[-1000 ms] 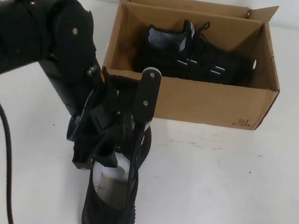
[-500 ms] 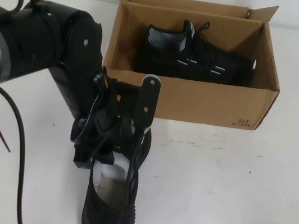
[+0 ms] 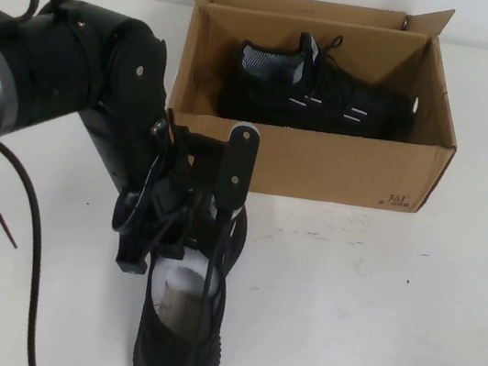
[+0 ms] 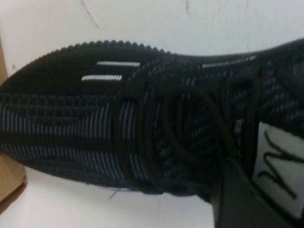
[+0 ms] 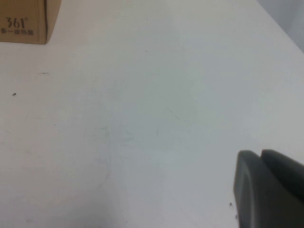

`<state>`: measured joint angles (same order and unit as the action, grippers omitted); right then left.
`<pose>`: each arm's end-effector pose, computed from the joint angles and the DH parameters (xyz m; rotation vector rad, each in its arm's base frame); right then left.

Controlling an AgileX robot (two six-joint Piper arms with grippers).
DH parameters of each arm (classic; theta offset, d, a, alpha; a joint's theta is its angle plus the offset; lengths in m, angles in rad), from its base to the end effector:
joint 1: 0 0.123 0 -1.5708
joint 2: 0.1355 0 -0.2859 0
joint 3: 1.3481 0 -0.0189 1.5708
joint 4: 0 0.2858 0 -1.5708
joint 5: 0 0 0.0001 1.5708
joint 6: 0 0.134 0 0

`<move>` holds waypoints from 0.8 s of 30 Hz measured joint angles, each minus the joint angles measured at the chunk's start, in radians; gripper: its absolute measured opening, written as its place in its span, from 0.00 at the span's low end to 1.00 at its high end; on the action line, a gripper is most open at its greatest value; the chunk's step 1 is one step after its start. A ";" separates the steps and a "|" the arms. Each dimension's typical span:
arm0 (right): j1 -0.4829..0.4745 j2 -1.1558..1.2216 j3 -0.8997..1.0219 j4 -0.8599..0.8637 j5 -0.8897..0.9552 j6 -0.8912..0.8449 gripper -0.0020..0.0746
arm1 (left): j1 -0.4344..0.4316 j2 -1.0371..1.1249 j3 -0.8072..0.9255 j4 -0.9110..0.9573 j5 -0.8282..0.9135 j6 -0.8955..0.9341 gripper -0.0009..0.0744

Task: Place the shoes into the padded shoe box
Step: Pick up the shoe from the table

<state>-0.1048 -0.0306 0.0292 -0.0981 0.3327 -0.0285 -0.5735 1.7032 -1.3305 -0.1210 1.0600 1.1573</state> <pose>0.1275 -0.0177 0.1648 0.0078 1.8173 -0.1893 0.3160 -0.2209 0.2065 2.1579 1.9274 -0.0615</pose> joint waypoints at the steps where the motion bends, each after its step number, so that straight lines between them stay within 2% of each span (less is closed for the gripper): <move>1: 0.000 0.000 0.000 0.000 0.000 0.000 0.02 | 0.000 0.000 0.000 -0.008 -0.002 0.000 0.27; 11: 0.000 0.000 0.000 0.000 0.000 0.000 0.02 | 0.000 0.000 0.000 -0.053 -0.008 -0.024 0.04; 24: 0.000 0.000 0.000 0.000 0.000 0.000 0.02 | 0.000 -0.078 0.000 -0.144 0.047 -0.257 0.01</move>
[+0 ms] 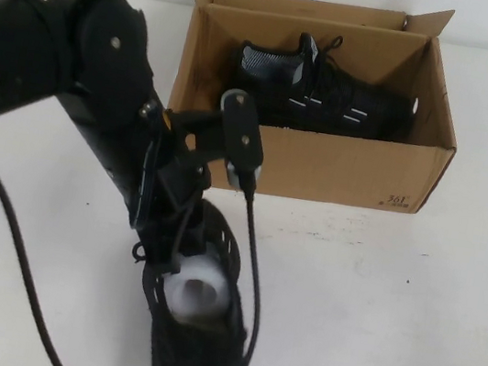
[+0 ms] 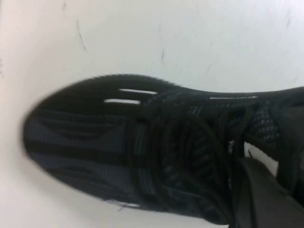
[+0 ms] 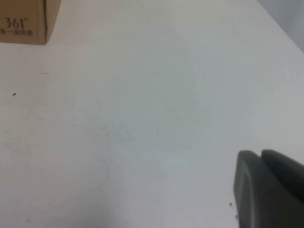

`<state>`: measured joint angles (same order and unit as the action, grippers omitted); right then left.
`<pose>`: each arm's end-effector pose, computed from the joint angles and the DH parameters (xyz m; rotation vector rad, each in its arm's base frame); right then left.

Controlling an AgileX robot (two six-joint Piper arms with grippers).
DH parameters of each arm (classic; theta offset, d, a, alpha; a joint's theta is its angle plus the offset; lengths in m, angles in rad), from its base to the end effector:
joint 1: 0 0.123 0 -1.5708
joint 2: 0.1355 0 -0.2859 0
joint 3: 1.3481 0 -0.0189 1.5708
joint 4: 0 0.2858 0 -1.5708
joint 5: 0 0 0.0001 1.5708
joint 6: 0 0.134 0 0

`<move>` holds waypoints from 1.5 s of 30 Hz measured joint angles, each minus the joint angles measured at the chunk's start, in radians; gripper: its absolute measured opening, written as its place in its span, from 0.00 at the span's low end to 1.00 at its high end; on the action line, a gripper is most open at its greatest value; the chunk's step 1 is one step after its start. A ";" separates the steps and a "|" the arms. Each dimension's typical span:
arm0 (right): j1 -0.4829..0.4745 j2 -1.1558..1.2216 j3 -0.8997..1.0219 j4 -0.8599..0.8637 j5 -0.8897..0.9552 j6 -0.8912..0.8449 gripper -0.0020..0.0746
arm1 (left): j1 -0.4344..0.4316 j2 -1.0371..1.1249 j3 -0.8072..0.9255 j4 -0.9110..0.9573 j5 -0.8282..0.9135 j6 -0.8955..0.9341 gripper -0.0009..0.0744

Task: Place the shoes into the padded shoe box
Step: Pick up the shoe from the table, then place the shoe in the shoe box

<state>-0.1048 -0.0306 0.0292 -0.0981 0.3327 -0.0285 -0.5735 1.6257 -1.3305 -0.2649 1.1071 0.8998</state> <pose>0.1275 -0.0177 0.1648 0.0078 1.8173 -0.1893 0.2957 -0.2284 0.2376 1.8100 2.1824 -0.2953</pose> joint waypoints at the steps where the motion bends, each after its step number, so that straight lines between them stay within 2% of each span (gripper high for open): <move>1: 0.000 0.000 0.000 0.000 0.000 0.000 0.02 | 0.000 -0.010 0.000 -0.005 0.002 -0.024 0.01; 6: 0.000 0.000 0.000 0.000 0.000 0.000 0.02 | 0.000 -0.055 0.000 -0.031 0.007 -0.203 0.01; 14: 0.000 0.000 0.000 0.000 0.000 0.000 0.02 | 0.000 -0.064 -0.050 -0.109 -0.016 -0.739 0.01; 18: 0.000 0.000 0.000 0.000 0.000 0.000 0.02 | 0.000 -0.064 -0.105 -0.117 -0.054 -0.892 0.01; 31: 0.000 0.000 0.000 0.000 0.000 0.000 0.02 | 0.000 -0.041 -0.300 0.026 -0.115 -1.034 0.01; 45: 0.000 0.000 0.000 0.000 0.000 0.000 0.02 | 0.000 0.201 -0.643 0.057 -0.074 -1.098 0.01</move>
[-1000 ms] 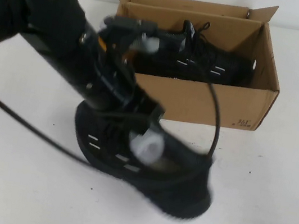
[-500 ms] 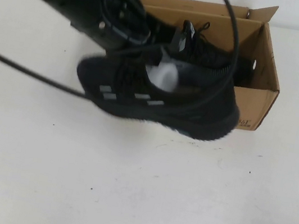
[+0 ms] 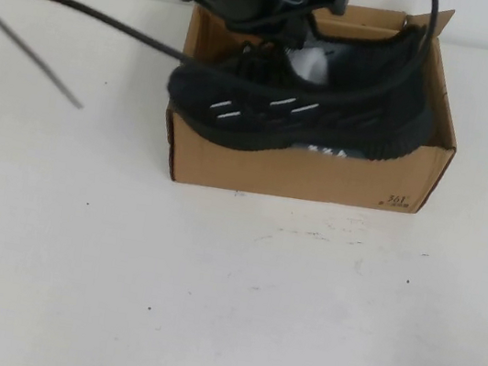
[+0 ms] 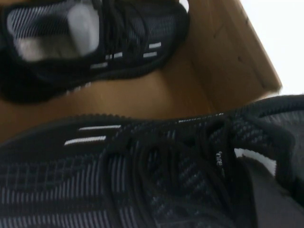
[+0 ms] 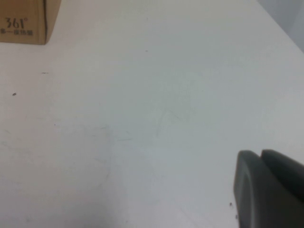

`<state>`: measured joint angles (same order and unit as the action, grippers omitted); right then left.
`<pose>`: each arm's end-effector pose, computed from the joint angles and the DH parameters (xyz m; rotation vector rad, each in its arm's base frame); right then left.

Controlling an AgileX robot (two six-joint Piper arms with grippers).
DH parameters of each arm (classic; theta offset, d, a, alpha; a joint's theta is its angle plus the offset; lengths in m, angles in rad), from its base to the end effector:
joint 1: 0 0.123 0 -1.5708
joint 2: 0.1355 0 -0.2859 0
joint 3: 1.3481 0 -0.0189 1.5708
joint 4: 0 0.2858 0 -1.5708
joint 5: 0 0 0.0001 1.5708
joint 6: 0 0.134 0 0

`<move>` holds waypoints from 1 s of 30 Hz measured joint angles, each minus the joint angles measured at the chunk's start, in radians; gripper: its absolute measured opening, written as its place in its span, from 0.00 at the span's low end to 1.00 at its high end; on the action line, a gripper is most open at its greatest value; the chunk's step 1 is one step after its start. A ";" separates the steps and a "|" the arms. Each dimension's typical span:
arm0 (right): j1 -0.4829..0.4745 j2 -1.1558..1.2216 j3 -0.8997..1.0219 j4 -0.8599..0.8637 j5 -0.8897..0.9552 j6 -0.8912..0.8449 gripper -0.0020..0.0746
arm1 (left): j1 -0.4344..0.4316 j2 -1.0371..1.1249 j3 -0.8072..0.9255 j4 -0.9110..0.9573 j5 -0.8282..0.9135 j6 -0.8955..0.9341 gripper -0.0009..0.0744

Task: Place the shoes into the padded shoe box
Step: Place the shoe in the shoe box

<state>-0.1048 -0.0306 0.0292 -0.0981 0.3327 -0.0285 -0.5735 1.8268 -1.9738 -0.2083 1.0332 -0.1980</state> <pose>0.1275 -0.0177 0.1648 0.0078 1.8173 -0.1893 0.3865 -0.2780 0.3783 0.4139 2.4010 -0.6241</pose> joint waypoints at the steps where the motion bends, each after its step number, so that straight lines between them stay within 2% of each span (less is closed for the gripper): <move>1: 0.000 0.000 0.000 0.000 0.000 0.000 0.02 | 0.000 0.018 -0.022 0.000 0.003 0.000 0.01; 15: 0.000 0.000 0.000 0.000 0.000 0.000 0.02 | -0.008 0.248 -0.294 0.002 0.015 -0.016 0.01; 30: 0.000 0.000 0.000 0.000 0.000 0.000 0.02 | -0.011 0.275 -0.312 0.040 -0.070 -0.073 0.01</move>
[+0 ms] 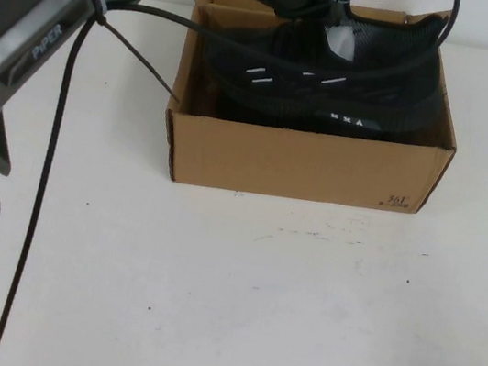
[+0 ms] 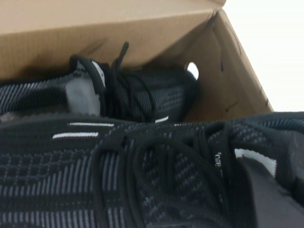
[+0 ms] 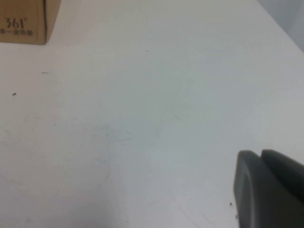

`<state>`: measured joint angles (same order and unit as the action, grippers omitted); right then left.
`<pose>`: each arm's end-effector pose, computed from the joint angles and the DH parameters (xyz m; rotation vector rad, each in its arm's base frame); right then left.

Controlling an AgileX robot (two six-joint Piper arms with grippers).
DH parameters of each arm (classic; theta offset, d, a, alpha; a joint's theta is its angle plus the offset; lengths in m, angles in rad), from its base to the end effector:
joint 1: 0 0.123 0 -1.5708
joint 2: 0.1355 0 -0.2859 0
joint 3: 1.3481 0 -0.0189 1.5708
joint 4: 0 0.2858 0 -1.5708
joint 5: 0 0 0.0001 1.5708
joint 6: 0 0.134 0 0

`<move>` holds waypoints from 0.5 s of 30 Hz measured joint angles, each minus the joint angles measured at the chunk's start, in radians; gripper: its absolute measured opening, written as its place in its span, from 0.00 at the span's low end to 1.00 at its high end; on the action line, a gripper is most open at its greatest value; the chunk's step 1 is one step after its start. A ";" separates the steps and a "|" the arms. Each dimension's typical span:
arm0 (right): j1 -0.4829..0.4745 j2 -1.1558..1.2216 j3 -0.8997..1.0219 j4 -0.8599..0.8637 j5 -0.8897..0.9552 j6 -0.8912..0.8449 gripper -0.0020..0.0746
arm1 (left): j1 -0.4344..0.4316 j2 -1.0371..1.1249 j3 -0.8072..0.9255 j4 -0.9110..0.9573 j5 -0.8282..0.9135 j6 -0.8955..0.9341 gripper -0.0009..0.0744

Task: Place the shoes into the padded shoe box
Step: Place the shoe in the shoe box

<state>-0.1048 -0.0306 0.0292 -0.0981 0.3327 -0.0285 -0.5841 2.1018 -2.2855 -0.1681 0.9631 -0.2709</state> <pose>0.1275 -0.0177 0.1648 0.0078 1.8173 -0.1893 0.4485 -0.3185 0.3583 0.3281 2.3117 -0.6498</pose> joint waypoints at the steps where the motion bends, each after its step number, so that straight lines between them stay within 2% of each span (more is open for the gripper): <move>1: 0.000 0.000 0.000 0.000 0.000 0.000 0.02 | 0.000 0.000 0.000 0.000 -0.007 -0.002 0.01; 15: 0.000 0.000 0.000 0.000 0.000 0.000 0.02 | -0.004 0.035 0.000 0.101 -0.032 -0.016 0.01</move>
<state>-0.1048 -0.0306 0.0292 -0.0981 0.3327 -0.0285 -0.5878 2.1364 -2.2855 -0.0674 0.9310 -0.2867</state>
